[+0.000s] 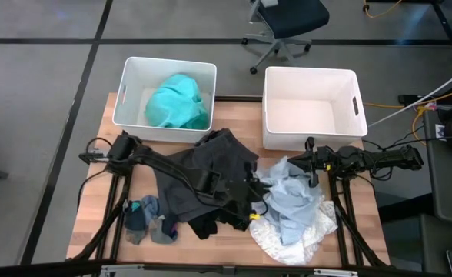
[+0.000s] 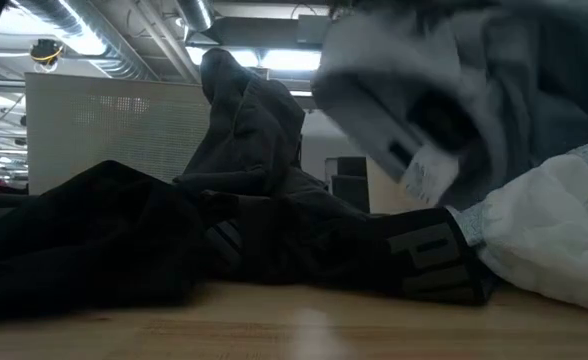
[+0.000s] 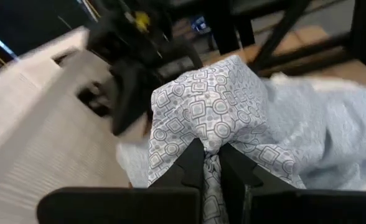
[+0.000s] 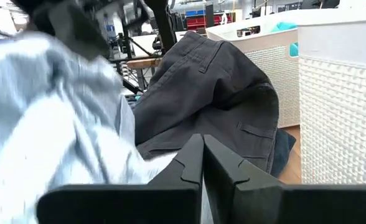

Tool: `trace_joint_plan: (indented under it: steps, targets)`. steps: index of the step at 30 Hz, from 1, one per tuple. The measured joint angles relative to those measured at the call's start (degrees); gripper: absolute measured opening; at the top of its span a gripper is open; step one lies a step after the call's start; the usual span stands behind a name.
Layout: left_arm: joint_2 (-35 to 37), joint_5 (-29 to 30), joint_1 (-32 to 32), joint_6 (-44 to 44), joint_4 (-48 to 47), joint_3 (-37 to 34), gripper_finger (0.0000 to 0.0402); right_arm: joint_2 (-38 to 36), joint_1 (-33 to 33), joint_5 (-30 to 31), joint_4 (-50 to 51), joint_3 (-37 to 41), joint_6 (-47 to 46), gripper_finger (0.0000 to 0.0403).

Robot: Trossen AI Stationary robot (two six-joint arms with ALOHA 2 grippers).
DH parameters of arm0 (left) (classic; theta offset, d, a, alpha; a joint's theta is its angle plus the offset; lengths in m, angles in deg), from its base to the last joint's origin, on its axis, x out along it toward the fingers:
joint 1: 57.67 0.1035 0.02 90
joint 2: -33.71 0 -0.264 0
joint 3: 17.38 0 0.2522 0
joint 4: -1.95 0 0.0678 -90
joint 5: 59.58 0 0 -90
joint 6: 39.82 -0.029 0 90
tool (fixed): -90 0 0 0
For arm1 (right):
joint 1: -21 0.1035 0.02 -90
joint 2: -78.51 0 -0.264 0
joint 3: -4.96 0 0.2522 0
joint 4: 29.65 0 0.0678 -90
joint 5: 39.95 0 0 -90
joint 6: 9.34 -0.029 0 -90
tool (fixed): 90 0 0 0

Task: Sort clothes
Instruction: Put the blue shirt into the left white laundry bin

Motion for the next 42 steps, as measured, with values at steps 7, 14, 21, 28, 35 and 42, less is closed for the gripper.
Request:
trace_joint_plan:
  steps: [7, 14, 21, 28, 35, 42]
  targets:
    - [5.57, 2.19, 0.03, -2.5, -0.65, 0.02, 0.0013, 0.0, 0.0, 0.0, 0.0, 0.0, 0.0, 0.0014]
    - [10.61, 5.64, 0.0, -5.66, -0.44, 0.02, 0.0016, 0.0, 0.0, 0.02, 0.0, 0.0, -0.02, 0.0014]
    - [14.96, 9.87, 0.09, -8.75, -0.42, 0.02, 0.0017, 0.0, 0.0, 0.02, 0.0, 0.0, -0.02, 0.0014]
    - [19.16, 15.5, 0.31, -12.0, 0.6, 0.06, 0.0015, 0.0, 0.0, 0.02, 0.1, 0.0, -0.02, 0.0014]
    - [22.63, 20.54, 0.7, -19.28, 5.09, 0.08, 0.0019, 0.0, 0.0, 0.02, 0.24, 0.0, -0.02, 0.0014]
    - [26.66, 23.08, 3.05, -25.75, 7.91, 0.08, 0.0015, 0.0, 0.0, 0.0, 0.33, -0.02, -0.02, 0.0014]
